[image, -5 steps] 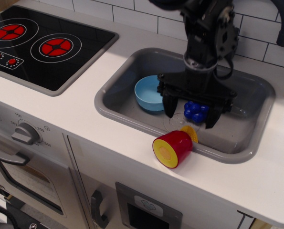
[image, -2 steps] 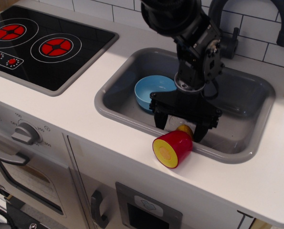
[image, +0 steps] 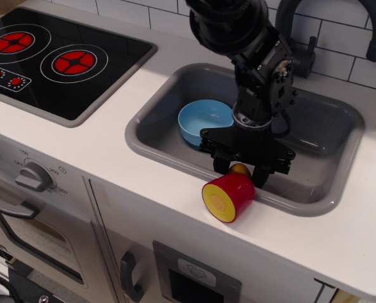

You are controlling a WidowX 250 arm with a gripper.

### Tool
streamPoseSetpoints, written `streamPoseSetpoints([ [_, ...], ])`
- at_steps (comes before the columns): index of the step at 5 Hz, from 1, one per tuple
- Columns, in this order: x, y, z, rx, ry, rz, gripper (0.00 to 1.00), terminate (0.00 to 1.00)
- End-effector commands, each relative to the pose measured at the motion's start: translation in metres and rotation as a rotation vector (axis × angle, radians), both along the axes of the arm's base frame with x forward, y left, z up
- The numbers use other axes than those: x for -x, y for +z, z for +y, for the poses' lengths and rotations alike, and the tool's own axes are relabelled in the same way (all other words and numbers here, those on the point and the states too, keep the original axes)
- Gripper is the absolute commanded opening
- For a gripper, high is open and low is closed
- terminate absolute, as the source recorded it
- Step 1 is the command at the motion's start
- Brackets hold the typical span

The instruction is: Put corn in bowl sink

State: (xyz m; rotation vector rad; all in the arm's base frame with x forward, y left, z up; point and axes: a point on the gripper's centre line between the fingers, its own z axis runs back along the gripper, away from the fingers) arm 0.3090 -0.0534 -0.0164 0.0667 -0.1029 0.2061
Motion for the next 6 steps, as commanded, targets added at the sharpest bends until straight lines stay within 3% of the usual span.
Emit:
streamPoseSetpoints([
  [1, -0.007, 0.048, 0.003, 0.035, 0.022, -0.101, 0.0, 0.0],
  [2, -0.017, 0.08, 0.016, 0.04, 0.093, -0.165, 0.0, 0.0],
  [4, -0.053, 0.1, 0.062, -0.004, 0.252, -0.301, 0.0, 0.0],
  [5, -0.066, 0.095, 0.079, -0.028, 0.276, -0.315, 0.0, 0.0],
  [6, -0.072, 0.089, 0.083, -0.027, 0.279, -0.275, 0.0, 0.0],
])
